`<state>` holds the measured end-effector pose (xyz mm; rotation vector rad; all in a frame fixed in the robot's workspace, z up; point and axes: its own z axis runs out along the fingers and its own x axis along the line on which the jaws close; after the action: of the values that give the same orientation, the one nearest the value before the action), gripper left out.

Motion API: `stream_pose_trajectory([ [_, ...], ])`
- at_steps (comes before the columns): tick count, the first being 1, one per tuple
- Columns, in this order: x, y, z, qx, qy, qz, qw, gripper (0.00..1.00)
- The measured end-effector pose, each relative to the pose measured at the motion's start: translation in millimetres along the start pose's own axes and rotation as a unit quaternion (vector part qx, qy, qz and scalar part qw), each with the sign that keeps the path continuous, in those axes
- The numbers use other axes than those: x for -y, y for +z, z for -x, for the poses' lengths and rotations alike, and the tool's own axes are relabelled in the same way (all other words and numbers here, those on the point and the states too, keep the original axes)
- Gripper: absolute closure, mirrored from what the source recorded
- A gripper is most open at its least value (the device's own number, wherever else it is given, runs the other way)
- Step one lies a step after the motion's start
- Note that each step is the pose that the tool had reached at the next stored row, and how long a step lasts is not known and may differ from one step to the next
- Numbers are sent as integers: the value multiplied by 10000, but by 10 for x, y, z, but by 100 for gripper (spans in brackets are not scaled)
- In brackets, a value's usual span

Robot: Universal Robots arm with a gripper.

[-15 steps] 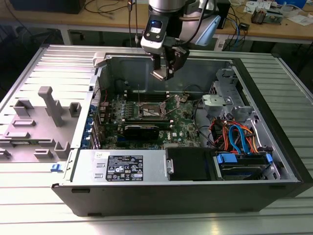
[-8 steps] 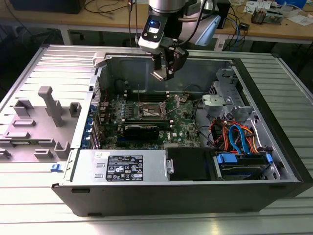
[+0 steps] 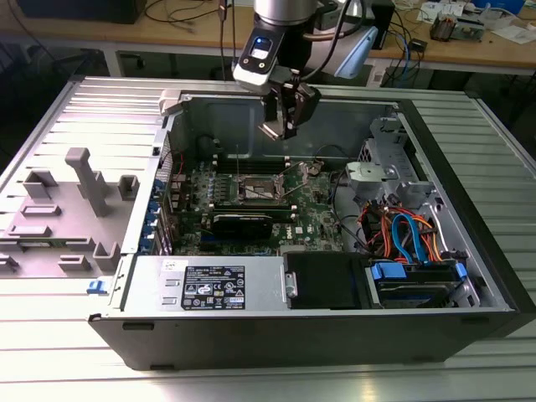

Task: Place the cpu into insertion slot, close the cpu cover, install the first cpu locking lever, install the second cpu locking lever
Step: 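Place the cpu into insertion slot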

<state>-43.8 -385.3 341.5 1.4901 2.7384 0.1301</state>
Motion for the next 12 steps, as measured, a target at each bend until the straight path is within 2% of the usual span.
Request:
stream_pose_trajectory([
  [5, 22, 36, 28, 1, 0, -5, 10000, 46],
  [7, 22, 45, 29, 19, 42, -15, 10000, 46],
  [12, 25, 72, 30, 60, 439, -27, 9990, 46],
])
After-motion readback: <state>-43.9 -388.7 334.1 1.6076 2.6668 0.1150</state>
